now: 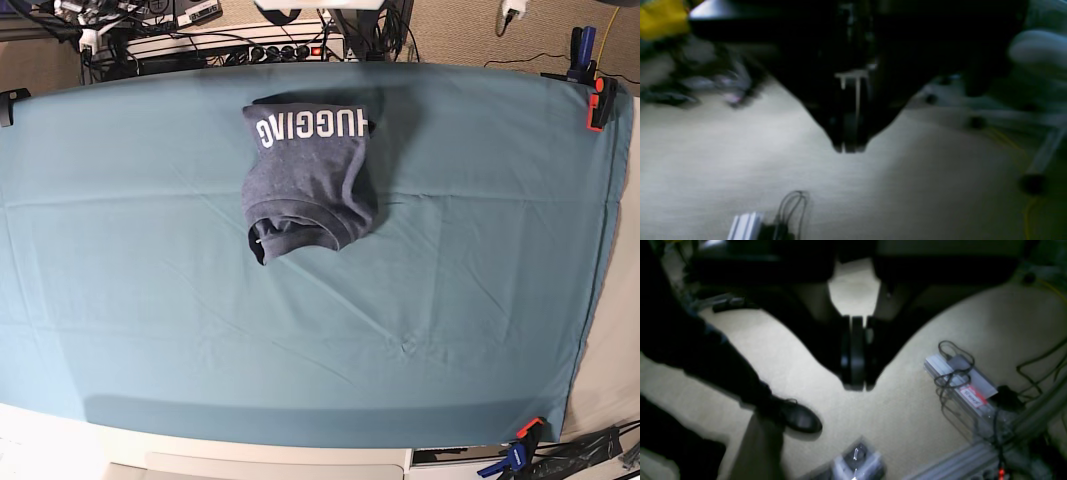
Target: Fold the T-shirt properly
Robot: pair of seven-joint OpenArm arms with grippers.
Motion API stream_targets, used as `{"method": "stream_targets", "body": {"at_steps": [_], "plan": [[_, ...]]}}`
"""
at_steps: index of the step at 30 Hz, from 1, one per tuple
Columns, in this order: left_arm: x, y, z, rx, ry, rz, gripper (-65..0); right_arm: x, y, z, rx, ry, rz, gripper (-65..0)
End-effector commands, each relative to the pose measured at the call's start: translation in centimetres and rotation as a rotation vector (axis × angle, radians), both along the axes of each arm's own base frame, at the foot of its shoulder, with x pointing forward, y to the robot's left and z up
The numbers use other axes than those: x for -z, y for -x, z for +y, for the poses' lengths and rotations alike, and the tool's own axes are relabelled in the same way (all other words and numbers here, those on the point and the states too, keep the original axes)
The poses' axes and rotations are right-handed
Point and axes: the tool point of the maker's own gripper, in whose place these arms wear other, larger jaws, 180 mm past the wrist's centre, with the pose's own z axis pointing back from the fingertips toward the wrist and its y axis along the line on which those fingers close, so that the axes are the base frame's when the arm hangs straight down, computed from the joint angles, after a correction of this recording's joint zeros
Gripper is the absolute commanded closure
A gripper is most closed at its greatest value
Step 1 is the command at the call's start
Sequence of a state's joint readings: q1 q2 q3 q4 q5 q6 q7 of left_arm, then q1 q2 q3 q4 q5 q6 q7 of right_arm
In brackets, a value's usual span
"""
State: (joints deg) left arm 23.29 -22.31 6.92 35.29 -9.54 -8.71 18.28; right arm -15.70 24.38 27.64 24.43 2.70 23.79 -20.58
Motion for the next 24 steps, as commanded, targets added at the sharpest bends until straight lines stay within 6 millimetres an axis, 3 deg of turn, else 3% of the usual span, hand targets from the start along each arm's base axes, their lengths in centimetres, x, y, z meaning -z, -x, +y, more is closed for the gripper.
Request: {"method": "stream_targets", "body": {"at_steps": [1, 5, 8, 14, 19, 24], "plan": [[0.4, 0.3, -0.6, 0.022, 0.0, -0.005, 0.0, 0.3, 0.2, 0.4, -0.014, 0.003, 0.001, 0.0], [2.2, -0.6, -4.3, 0.028, -0.01, -0.053, 0.0, 3.1, 0.4, 5.2, -0.015, -0.015, -0.009, 0.0], [3.1, -1.6, -8.7, -0.001, 0.035, -0.049, 0.0, 4.9, -0.5, 9.6, 0.01, -0.056, -0.019, 0.0], [3.8, -5.5, -16.4, -0.04, 0.102, -0.078, 0.0, 6.7, -5.5, 17.8, 0.057, -0.196, -0.113, 0.0], [3.7, -8.7, -20.2, -0.147, 0.16, -0.12, 0.0, 7.2, -5.7, 19.8, -0.006, -0.163, -0.076, 0.0], [3.7, -9.8, -20.5, -0.21, 0.175, -0.128, 0.0, 7.5, -4.4, 21.3, -0.04, -0.168, -0.046, 0.0]]}}
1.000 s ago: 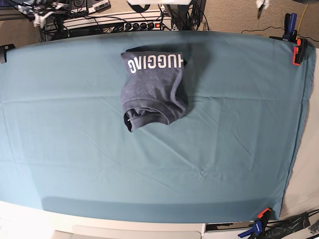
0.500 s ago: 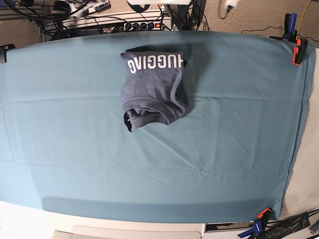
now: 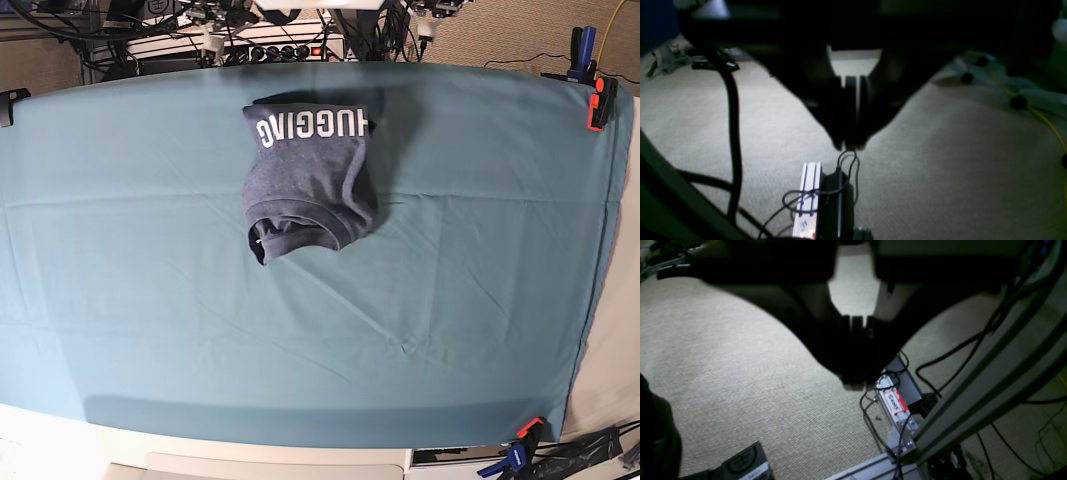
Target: Fold the T-shirt properly
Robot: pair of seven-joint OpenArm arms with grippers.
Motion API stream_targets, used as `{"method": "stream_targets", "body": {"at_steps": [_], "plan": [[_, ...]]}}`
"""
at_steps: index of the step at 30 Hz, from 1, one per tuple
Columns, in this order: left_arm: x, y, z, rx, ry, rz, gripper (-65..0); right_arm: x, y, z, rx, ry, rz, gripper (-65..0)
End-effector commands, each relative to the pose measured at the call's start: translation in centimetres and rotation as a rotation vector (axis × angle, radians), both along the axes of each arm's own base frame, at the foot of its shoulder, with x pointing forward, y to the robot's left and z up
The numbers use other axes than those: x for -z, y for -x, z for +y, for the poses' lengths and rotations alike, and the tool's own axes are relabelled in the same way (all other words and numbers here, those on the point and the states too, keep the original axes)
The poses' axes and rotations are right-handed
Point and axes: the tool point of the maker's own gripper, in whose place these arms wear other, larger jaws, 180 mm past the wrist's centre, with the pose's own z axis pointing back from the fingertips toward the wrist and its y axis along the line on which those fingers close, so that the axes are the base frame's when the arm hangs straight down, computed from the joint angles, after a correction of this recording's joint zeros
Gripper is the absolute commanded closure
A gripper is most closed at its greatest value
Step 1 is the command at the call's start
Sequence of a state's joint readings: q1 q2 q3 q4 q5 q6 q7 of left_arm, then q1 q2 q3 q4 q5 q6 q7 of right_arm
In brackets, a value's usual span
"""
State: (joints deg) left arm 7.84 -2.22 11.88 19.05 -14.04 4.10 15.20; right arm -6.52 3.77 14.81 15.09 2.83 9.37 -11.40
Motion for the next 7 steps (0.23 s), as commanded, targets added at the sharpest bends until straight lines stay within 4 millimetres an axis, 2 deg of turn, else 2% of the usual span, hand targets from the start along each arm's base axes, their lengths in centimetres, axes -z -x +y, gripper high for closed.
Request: {"method": "stream_targets", "body": {"at_steps": [1, 7], "plan": [[-0.25, -2.71, -3.59, -0.058, 0.094, -0.069, 0.0, -0.01, -0.22, 0.01, -0.008, 0.004, -0.014, 0.0], [-0.26, -2.74, -3.62, -0.058, 0.096, -0.07, 0.0, 0.0, -0.25, -0.05, -0.006, 0.01, -0.016, 0.0]]}}
